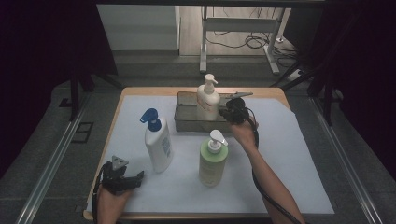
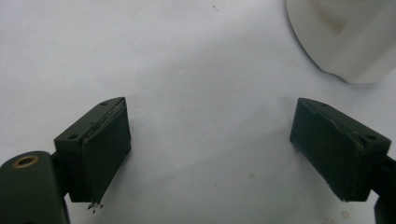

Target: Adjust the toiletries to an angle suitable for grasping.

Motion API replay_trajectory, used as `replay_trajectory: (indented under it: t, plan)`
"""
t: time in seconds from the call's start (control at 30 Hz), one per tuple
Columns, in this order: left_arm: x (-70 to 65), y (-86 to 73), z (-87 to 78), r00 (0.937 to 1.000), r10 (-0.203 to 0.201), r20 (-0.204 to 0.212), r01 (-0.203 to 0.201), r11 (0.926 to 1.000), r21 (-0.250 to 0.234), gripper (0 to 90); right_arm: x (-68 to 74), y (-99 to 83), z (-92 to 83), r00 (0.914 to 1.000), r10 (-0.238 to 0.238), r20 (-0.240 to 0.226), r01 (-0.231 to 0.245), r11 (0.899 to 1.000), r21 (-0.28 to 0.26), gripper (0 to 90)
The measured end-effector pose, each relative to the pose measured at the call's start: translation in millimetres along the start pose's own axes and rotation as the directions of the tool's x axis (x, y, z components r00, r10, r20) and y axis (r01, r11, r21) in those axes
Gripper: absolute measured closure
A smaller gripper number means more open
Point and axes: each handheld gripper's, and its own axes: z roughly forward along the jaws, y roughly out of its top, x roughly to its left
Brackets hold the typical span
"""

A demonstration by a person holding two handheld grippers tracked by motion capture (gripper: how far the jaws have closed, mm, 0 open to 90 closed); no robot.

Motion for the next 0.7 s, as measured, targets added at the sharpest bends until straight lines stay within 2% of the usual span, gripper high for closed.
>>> replay_trajectory:
  t: [0.43, 0.7]
  plan:
    - [0.1, 0.1, 0.0, 1.0, 0.0, 0.001, 0.0, 1.0, 0.0, 12.2, -2.3, -0.6, 19.1, 0.9994, 0.035, 0.001, -0.035, 0.999, 0.025, 90.0]
    - [0.1, 0.0, 0.0, 1.0, 0.0, 0.001, 0.0, 1.0, 0.0, 12.2, 4.4, -0.1, 24.8, 0.9995, 0.026, -0.017, -0.026, 0.999, 0.032, 90.0]
